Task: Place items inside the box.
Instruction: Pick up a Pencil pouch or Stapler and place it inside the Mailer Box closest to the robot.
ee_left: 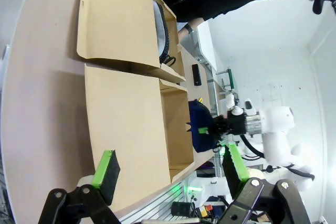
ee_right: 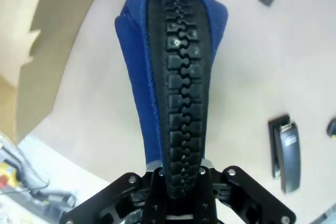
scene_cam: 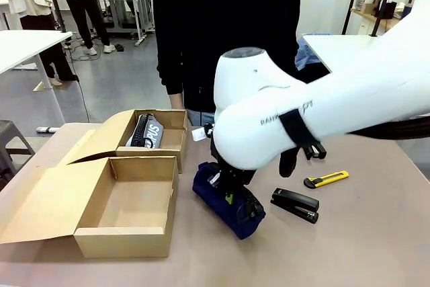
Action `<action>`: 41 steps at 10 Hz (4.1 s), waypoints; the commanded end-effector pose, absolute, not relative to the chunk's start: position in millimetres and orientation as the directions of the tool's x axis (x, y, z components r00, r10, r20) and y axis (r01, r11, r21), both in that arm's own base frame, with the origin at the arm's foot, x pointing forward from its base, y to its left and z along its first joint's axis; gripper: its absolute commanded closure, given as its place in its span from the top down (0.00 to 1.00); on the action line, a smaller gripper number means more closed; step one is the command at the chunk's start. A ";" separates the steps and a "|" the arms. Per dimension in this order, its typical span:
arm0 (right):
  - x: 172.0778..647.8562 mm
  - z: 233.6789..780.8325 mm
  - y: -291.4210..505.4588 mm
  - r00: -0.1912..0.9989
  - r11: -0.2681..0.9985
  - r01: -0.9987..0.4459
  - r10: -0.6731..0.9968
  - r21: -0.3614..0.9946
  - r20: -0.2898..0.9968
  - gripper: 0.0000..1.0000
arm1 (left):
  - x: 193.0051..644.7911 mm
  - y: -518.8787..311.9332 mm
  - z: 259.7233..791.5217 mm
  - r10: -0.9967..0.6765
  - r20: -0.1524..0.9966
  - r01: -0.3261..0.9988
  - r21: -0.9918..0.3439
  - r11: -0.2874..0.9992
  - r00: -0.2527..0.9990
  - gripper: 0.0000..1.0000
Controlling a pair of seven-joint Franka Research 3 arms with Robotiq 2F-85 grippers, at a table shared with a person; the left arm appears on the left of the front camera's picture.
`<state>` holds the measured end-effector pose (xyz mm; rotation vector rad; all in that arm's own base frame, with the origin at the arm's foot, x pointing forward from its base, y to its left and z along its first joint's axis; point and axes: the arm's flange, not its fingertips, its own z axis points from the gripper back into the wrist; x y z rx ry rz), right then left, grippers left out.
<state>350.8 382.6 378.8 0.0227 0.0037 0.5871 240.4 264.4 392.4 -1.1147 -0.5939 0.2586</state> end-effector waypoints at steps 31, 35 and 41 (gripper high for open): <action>359.2 395.7 617.6 0.999 0.981 0.040 -0.040 0.188 -0.001 0.07 | 240.2 264.3 392.7 0.486 0.343 0.128 -0.898 0.422 0.804 1.00; 349.5 371.2 629.2 1.000 0.992 0.002 0.000 0.124 -0.020 0.07 | 240.2 264.3 392.7 0.486 0.343 0.128 -0.898 0.422 0.804 1.00; 347.5 369.2 629.0 0.999 0.993 -0.011 0.018 0.119 -0.050 0.07 | 240.2 264.3 392.7 0.486 0.343 0.128 -0.898 0.422 0.804 1.00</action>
